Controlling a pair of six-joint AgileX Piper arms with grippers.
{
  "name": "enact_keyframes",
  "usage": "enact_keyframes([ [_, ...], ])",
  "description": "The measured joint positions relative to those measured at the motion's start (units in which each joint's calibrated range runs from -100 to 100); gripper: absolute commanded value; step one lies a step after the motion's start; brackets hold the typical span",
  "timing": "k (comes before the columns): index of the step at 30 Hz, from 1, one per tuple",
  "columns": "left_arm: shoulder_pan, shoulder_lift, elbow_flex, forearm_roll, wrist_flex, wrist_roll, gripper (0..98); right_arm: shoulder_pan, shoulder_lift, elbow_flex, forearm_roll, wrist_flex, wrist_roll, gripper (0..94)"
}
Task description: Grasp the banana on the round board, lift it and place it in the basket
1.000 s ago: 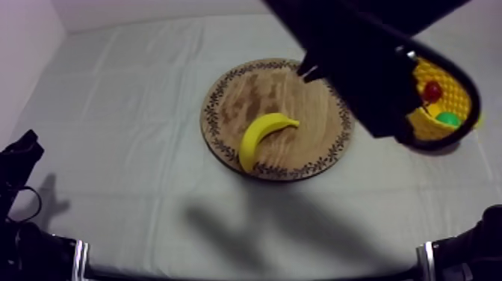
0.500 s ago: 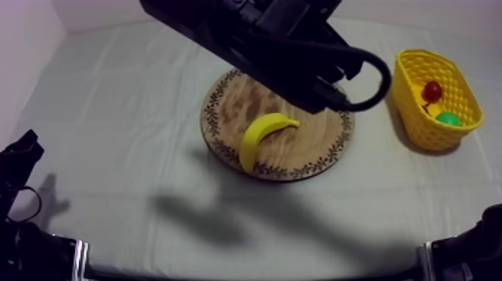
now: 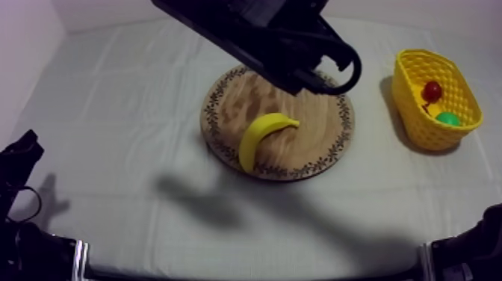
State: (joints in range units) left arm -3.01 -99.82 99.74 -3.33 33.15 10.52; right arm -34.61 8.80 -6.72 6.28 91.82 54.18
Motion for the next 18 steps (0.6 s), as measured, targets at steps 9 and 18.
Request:
enact_keyframes([
  [9,0.0,0.0,0.0,0.0,0.0,0.0,0.1,-0.02,0.73,1.04,-0.18,-2.98,-2.59,74.9],
  [18,0.0,0.0,0.0,0.0,0.0,0.0,0.1,0.02,6.68,6.95,0.46,-9.2,-5.67,76.3],
])
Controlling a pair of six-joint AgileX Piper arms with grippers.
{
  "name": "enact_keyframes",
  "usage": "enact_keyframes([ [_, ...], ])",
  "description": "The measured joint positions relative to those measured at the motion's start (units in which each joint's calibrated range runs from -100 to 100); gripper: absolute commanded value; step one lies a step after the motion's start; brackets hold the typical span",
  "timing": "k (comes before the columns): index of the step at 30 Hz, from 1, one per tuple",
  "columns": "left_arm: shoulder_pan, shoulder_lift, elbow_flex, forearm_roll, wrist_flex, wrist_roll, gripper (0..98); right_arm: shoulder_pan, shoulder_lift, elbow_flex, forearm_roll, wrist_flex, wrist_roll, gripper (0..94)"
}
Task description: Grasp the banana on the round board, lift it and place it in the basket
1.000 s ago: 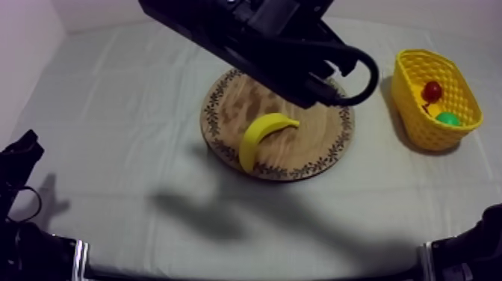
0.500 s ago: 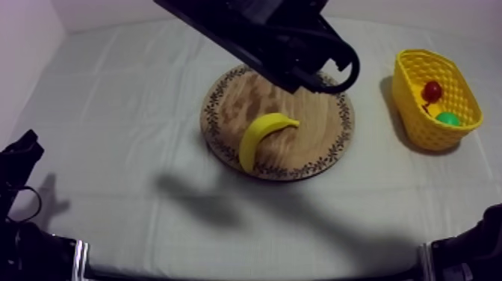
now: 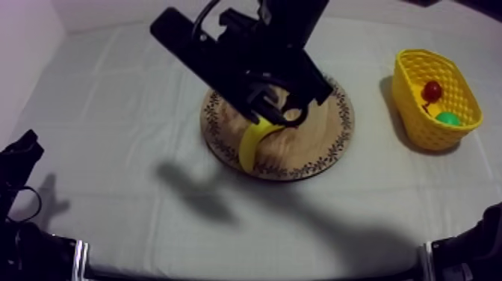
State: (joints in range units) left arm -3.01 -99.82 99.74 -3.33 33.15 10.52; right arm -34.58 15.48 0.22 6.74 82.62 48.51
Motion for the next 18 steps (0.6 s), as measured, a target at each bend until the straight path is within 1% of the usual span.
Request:
enact_keyframes([
  [3,0.0,0.0,0.0,0.0,0.0,0.0,0.1,0.52,2.62,1.3,0.35,-3.31,-0.48,76.5],
  [8,0.0,0.0,0.0,0.0,0.0,-0.03,0.1,0.99,7.49,1.83,0.6,-6.92,-1.03,76.5],
  [13,0.0,0.0,0.0,0.0,0.0,-0.03,0.1,0.95,12.25,0.94,1.03,-8.65,-1.51,76.4],
  [18,0.0,0.0,0.0,0.0,0.0,-0.03,0.1,0.71,16.83,-0.63,1.72,-8.84,-1.9,76.2],
])
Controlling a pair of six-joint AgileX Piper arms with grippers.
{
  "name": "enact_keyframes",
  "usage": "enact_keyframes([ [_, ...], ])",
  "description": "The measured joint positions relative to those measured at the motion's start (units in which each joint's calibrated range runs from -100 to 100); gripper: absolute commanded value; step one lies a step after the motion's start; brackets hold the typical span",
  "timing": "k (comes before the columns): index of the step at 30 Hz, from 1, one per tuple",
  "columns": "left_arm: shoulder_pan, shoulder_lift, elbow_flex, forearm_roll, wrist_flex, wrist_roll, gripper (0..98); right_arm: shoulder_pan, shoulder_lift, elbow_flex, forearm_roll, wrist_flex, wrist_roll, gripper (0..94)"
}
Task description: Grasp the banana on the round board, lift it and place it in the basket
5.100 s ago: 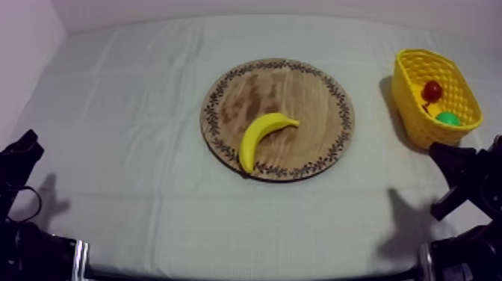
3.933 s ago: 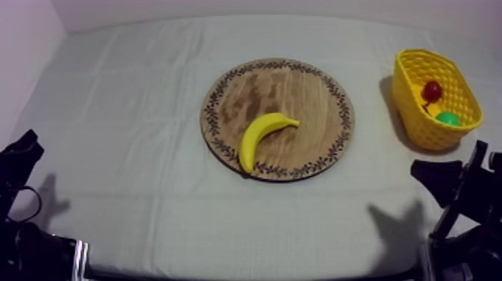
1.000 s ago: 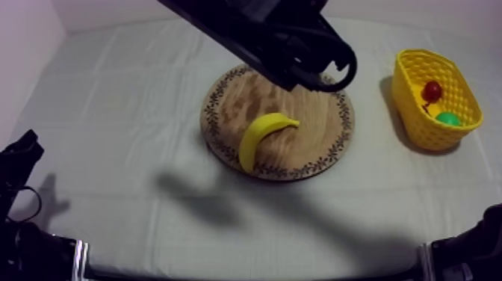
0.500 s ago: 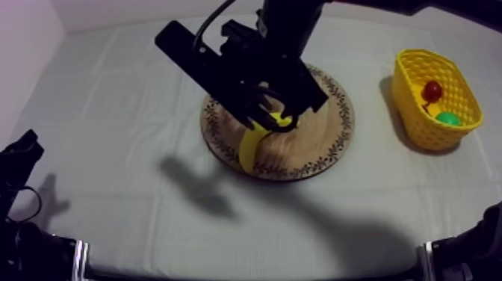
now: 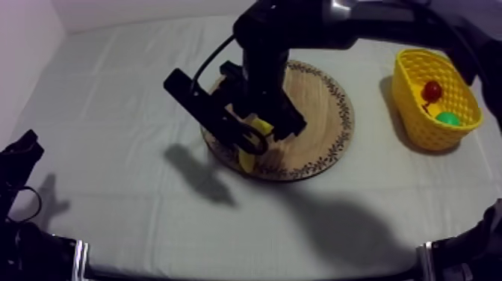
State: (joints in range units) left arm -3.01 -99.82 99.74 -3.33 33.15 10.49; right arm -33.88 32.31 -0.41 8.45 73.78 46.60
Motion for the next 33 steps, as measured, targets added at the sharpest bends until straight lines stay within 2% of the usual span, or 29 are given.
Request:
enact_keyframes([
  [7,0.0,0.0,0.0,0.0,0.0,0.0,0.1,0.04,4.57,-0.86,0.8,-1.88,-1.17,75.0],
  [10,0.0,0.0,0.0,0.0,0.0,0.0,0.1,0.09,5.92,-1.31,1.29,-2.49,-1.52,70.4],
  [19,0.0,0.0,0.0,0.0,0.0,0.03,0.1,-0.06,8.29,-1.4,2.12,-4.89,-2.83,30.9],
  [23,0.0,0.0,0.0,0.0,0.0,0.03,0.1,-0.14,8.34,-1.33,2.38,-6.0,-3.37,18.8],
  [27,0.0,0.0,0.0,0.0,0.0,0.03,0.1,-0.35,8.34,-1.29,2.79,-6.02,-3.99,15.2],
  [33,0.0,0.0,0.0,0.0,0.0,0.03,0.1,-0.41,6.67,-0.56,2.34,-6.1,-4.72,14.6],
])
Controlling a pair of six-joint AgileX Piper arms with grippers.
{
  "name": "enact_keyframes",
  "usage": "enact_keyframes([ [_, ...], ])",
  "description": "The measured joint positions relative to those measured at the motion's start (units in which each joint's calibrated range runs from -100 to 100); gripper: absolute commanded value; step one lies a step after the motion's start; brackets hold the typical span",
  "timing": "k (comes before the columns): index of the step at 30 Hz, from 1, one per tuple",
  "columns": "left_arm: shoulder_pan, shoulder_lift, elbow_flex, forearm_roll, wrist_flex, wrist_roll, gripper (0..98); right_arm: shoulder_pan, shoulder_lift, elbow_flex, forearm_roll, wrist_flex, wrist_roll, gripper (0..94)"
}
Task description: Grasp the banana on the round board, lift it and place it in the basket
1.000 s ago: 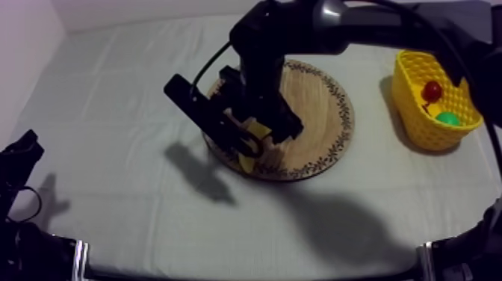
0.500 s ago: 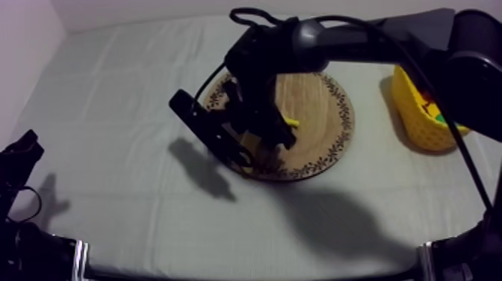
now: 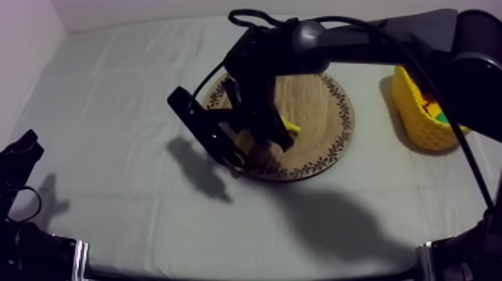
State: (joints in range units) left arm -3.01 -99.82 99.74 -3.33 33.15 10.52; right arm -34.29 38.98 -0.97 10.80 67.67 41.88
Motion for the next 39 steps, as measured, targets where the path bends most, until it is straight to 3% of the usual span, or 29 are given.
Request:
enact_keyframes([
  [16,0.0,0.0,0.0,0.0,0.0,0.0,0.1,-0.19,-17.69,1.37,-0.18,5.67,-1.51,16.2],
  [28,0.0,0.0,0.0,0.0,0.0,-0.02,0.1,-0.88,-31.19,3.46,0.86,11.17,-5.45,18.3],
  [39,0.0,0.0,0.0,0.0,0.0,-0.04,0.1,5.42,-32.55,2.82,1.56,12.97,-10.81,18.9],
])
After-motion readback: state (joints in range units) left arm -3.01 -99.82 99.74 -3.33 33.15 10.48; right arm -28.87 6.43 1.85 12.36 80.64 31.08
